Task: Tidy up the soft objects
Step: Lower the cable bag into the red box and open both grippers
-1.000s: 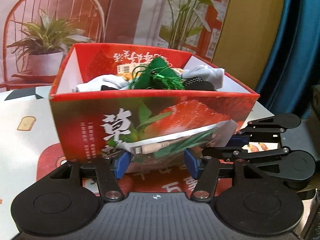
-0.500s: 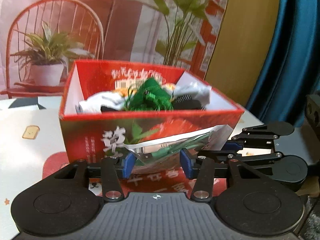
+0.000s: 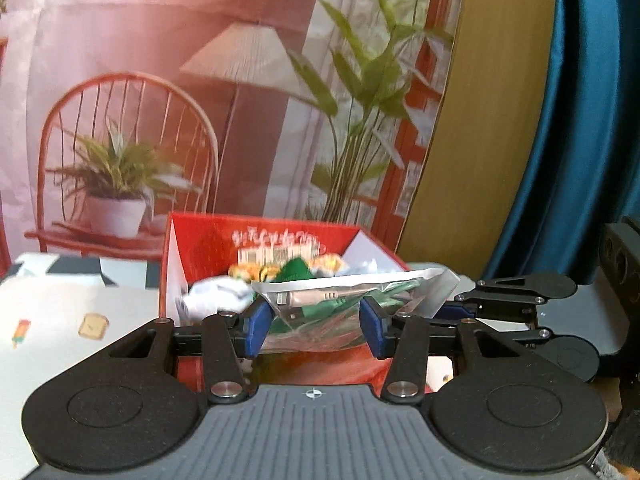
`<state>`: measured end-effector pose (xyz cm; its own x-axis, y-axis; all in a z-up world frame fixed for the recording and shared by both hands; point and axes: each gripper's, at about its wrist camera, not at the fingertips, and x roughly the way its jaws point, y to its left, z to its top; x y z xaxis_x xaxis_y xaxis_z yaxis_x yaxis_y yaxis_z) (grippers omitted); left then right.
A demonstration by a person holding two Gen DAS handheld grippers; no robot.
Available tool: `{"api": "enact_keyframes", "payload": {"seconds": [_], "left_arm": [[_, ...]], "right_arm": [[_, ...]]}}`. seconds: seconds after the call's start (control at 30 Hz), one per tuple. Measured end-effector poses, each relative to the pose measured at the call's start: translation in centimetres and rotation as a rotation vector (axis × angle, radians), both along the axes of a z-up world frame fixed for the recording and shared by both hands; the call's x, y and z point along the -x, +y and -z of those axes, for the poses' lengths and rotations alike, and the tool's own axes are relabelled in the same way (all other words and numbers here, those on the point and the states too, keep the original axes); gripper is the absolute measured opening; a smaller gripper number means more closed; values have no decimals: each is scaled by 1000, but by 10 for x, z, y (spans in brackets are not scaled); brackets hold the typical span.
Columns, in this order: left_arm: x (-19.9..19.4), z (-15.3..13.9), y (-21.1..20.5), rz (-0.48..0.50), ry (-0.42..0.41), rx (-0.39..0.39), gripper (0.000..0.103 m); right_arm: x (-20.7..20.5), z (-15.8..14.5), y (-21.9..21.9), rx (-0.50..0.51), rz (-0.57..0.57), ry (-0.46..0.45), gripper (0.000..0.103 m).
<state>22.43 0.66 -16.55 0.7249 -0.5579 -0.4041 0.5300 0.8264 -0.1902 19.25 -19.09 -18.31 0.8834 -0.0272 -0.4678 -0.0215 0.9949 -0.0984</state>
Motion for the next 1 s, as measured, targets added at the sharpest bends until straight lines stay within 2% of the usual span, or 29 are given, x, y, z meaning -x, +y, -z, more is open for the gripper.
{"api": "enact_keyframes", "payload": {"seconds": [0.27,0.6,0.77,0.9,1.0], "left_arm": [[-6,-23,-10,-22,-46,-13,51],[-38,-21,-18,-53,19,-42,51],[-57,-11,-23,-52,62,-59,51],[-72,0,-29,-51,89,-77,51],[-86,10,-34,-56,128,-85,51]], "right_arm": [[-8,-27,-4,26,14,-53,14],[-35,-24,-16,21,44,-32,14],[-48,-12,-26,-16,72,2,14],[-59,-1,-41,-123,124,53,14],[-70,7,-49,-148,155,101,14]]}}
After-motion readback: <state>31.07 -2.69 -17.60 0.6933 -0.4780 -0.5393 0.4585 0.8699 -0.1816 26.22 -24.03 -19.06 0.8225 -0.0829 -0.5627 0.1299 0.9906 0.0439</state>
